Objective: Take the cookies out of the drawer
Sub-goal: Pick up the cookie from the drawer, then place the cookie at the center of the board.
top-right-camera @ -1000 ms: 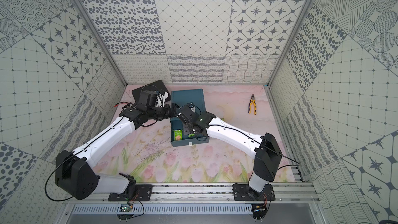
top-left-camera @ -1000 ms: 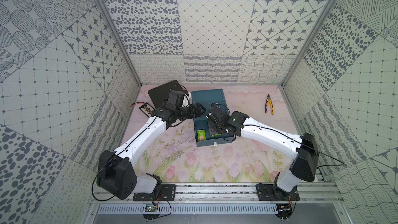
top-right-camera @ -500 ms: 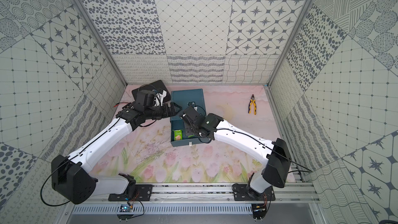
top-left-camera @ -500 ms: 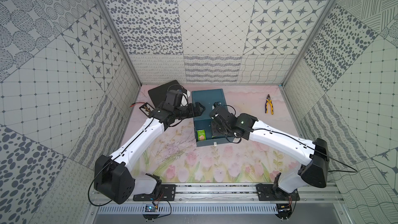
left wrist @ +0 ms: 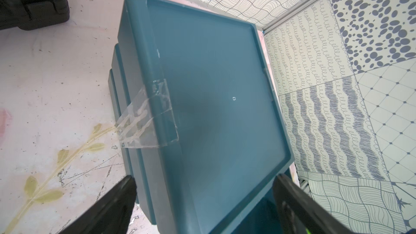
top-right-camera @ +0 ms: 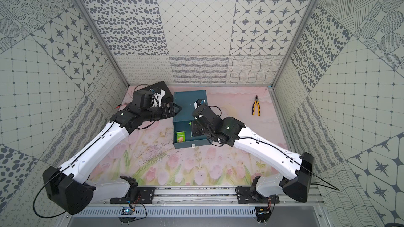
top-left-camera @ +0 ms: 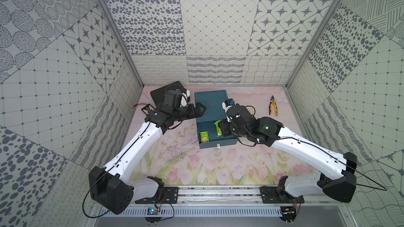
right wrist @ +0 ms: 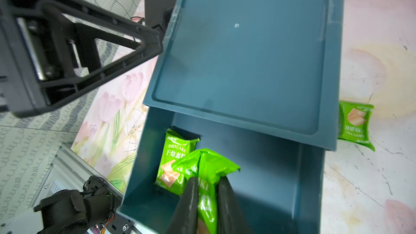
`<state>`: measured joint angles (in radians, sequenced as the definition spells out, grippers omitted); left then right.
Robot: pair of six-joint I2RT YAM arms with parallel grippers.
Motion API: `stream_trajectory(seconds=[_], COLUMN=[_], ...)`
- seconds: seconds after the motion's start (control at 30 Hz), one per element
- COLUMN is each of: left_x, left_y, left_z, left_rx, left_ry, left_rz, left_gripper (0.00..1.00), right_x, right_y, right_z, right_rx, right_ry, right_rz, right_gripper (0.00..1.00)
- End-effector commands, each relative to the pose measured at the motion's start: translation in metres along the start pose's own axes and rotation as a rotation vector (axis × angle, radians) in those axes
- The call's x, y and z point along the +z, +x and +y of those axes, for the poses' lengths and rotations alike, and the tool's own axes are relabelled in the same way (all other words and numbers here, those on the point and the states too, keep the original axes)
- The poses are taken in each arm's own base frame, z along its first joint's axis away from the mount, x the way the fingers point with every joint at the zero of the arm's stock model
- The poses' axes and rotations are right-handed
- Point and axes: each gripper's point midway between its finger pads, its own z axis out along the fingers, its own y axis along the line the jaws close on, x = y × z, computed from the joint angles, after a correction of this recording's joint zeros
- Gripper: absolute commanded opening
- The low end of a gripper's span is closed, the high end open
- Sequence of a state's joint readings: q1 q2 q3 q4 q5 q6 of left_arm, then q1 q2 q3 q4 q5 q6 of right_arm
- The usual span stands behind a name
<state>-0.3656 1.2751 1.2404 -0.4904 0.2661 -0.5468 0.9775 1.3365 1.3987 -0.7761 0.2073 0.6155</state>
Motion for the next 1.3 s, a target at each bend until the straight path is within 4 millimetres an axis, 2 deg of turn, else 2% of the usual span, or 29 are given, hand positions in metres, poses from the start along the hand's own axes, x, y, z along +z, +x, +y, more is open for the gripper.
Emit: stream_trajectory(seconds=[0.0, 0.03, 0.17, 0.3, 0.43, 0.57, 0.67, 0.77, 0.97, 1.1, 1.17, 1.27], left_x=[-0.024, -0.027, -0.035, -0.028, -0.016, -0.005, 0.001, 0.002, -0.013, -0.019, -0.019, -0.020], left_y=[-0.008, -0.008, -0.004, 0.012, 0.033, 0.053, 0.067, 0.071, 0.056, 0.047, 0.044, 0.038], left_z=[-0.022, -0.031, -0.072, -0.107, -0.131, -0.146, -0.148, -0.143, -0.120, -0.108, -0.101, -0.090], left_rx=[0.044, 0.056, 0.127, 0.162, 0.193, 0.222, 0.237, 0.238, 0.272, 0.289, 0.281, 0.258], left_ry=[0.043, 0.072, 0.185, 0.282, 0.339, 0.344, 0.326, 0.288, 0.170, 0.115, 0.096, 0.070], left_rz=[-0.026, -0.032, -0.035, 0.021, 0.094, 0.152, 0.183, 0.182, 0.074, 0.039, 0.039, 0.022], left_gripper=[0.99, 0.99, 0.99, 0.99, 0.99, 0.98, 0.98, 0.99, 0.99, 0.99, 0.99, 0.99], right_x=[-0.023, -0.026, -0.038, -0.033, -0.013, 0.015, 0.037, 0.061, 0.104, 0.123, 0.132, 0.137], right_y=[-0.032, -0.035, -0.050, -0.049, -0.037, -0.021, -0.008, 0.006, 0.023, 0.030, 0.034, 0.033], right_z=[-0.002, -0.010, -0.075, -0.132, -0.177, -0.218, -0.245, -0.268, -0.307, -0.331, -0.338, -0.339], right_rx=[0.023, 0.026, 0.123, 0.194, 0.262, 0.308, 0.318, 0.318, 0.335, 0.303, 0.301, 0.312], right_ry=[-0.074, -0.085, -0.027, 0.038, 0.061, 0.099, 0.158, 0.212, 0.267, 0.313, 0.315, 0.292], right_rz=[-0.091, -0.093, -0.156, -0.154, -0.119, -0.084, -0.053, -0.026, 0.041, 0.076, 0.108, 0.118], right_gripper=[0.07, 0.07, 0.07, 0.06, 0.06, 0.06, 0.06, 0.06, 0.06, 0.06, 0.07, 0.07])
